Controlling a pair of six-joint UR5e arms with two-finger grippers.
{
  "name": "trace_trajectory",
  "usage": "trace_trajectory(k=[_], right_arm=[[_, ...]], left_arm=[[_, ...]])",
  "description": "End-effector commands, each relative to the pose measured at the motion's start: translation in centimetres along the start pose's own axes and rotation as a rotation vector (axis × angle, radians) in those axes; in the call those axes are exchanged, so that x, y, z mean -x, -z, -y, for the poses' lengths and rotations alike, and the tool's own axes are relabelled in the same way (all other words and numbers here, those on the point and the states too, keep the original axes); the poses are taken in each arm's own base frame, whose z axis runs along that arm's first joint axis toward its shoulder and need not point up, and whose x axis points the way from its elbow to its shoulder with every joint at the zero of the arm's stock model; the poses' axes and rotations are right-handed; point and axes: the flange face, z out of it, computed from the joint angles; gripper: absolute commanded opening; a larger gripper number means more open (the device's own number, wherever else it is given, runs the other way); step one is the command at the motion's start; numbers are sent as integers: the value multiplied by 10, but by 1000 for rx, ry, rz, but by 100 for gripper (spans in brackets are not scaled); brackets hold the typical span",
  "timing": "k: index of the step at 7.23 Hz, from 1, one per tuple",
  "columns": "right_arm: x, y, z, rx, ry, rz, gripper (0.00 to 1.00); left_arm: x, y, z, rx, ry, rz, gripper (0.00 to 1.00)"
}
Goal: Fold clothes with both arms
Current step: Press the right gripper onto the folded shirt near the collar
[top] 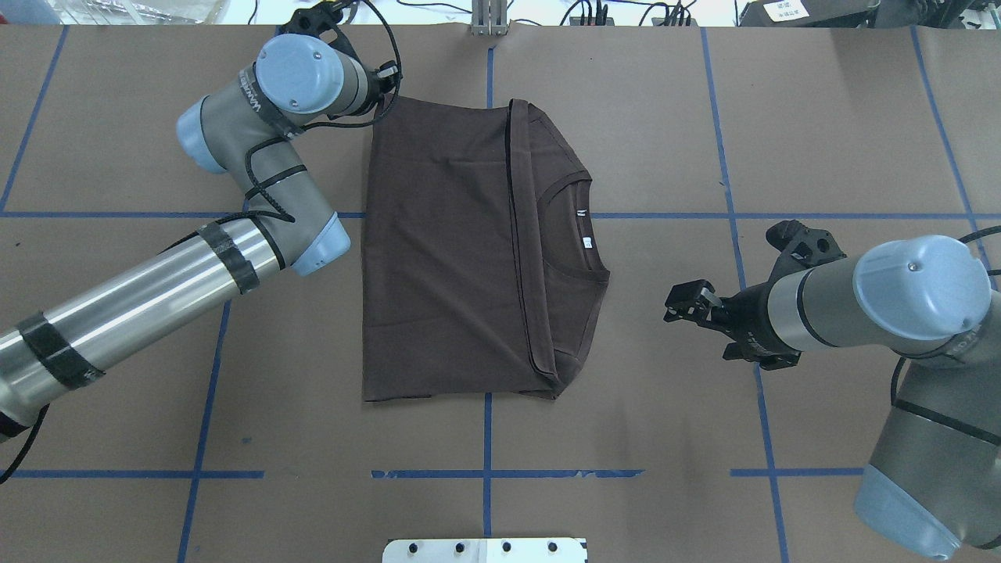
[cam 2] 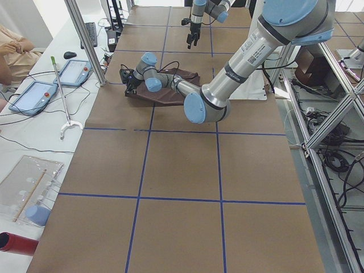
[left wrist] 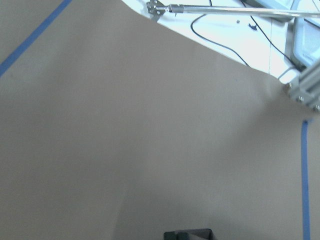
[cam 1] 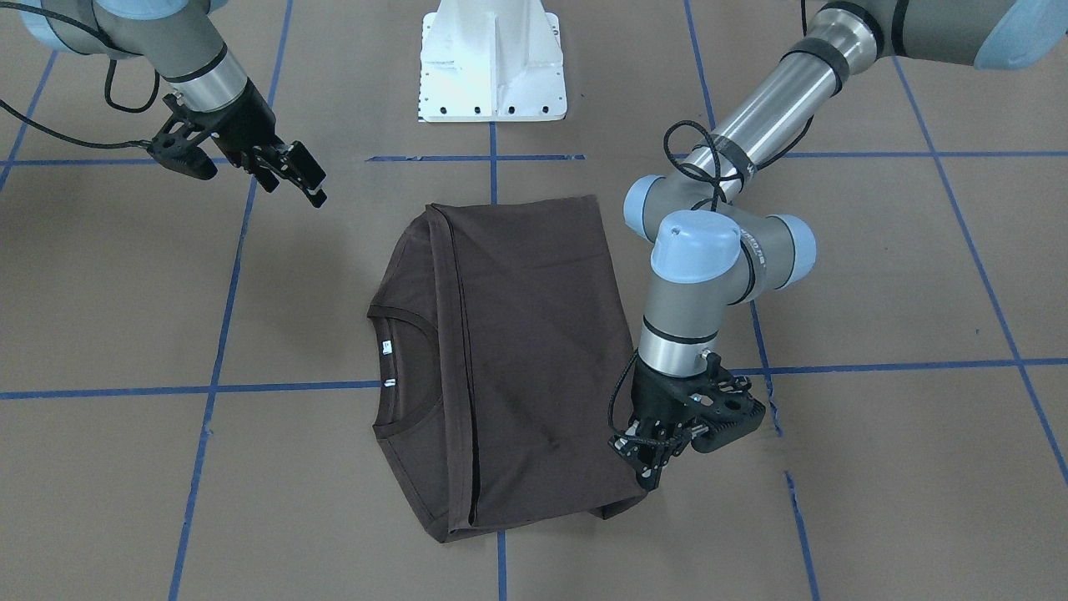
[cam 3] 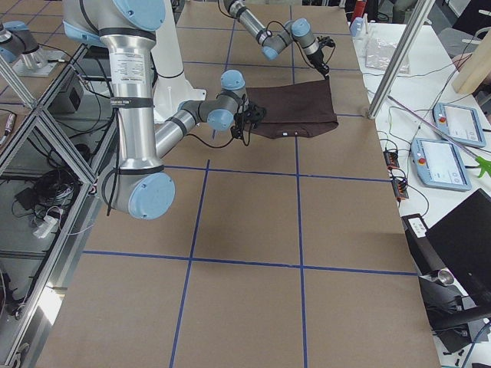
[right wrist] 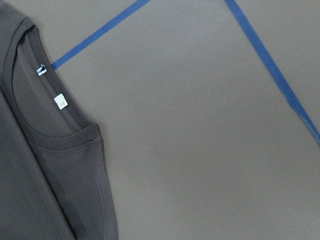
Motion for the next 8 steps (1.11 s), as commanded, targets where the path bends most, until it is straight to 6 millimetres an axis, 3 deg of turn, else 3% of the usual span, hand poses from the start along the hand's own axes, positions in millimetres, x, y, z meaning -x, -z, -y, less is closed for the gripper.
trace_trajectory(k=[1,2,3,4,5,6,8], right_arm=[[37,-15,-8,-11,17,33,100],[61,-41,-21,-27,37,36,100],[80,-67,-38,-34,62,-2,100],[110,-80,-56,-31,117,-44,100],[123,-87,-76,-24,247,-87,100],[124,-94,-90,-24,404,-112,100],[133,-114,-109,-5,558,-141,100]], left_arm=[[-21,8,7,0,30,-40,51],[2,33,-1,91,22,-84,54],[46,64,-9,169,-3,-119,54],[66,91,-7,168,-27,-154,54],[73,98,-7,168,-30,-160,54],[74,99,-6,166,-30,-160,54],[74,100,-7,168,-30,-162,54]])
